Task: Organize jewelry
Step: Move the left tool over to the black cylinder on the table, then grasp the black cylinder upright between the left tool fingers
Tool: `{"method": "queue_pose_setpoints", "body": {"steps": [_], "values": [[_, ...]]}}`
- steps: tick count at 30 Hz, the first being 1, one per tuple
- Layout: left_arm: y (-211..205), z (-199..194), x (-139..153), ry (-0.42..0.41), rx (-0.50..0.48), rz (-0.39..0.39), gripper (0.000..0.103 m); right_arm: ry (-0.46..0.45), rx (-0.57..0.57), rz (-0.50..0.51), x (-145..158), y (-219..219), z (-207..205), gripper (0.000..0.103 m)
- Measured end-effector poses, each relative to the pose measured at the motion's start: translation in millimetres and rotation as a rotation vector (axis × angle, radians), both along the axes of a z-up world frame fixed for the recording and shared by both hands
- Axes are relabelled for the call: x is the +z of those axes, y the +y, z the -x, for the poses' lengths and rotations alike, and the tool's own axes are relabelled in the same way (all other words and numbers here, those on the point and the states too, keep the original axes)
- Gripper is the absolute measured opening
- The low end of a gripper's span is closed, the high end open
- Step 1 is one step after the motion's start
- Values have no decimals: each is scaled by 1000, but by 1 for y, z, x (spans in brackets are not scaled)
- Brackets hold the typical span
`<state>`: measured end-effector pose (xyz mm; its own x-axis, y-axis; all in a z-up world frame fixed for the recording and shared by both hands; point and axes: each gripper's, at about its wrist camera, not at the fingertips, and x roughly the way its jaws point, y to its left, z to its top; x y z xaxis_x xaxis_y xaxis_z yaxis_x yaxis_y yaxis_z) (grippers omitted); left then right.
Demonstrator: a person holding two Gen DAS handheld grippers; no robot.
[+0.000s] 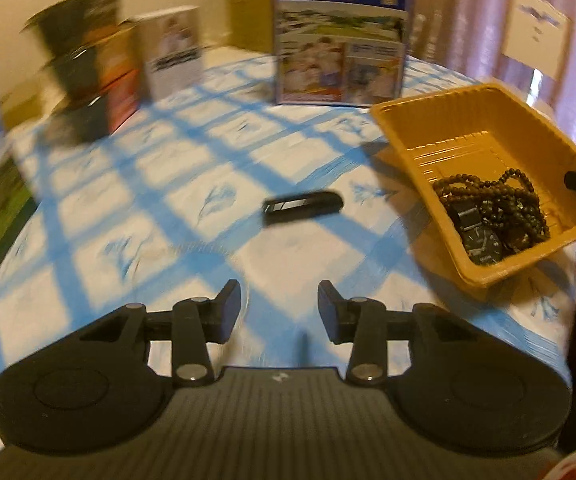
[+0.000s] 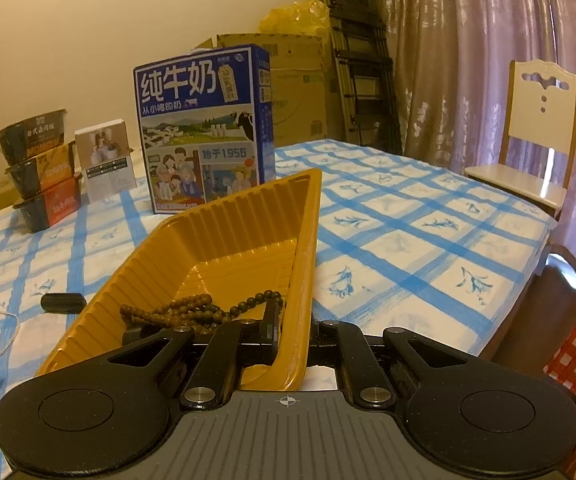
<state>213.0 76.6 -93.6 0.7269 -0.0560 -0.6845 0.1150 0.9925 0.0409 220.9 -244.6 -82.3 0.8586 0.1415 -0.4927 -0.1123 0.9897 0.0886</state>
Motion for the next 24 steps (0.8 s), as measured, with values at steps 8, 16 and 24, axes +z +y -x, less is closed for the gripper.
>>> {"method": "queue_pose_setpoints", "body": {"steps": [8, 16, 24], "values": [[-9, -62, -14, -51, -181, -76, 50, 0, -1, 7, -5, -2, -4, 9], [-13, -101, -31, -45, -265, -116, 62, -9, 10, 35, -9, -2, -14, 8], [-16, -107, -43, 15, -299, -145, 49, -12, 18, 41, -10, -1, -19, 8]]}}
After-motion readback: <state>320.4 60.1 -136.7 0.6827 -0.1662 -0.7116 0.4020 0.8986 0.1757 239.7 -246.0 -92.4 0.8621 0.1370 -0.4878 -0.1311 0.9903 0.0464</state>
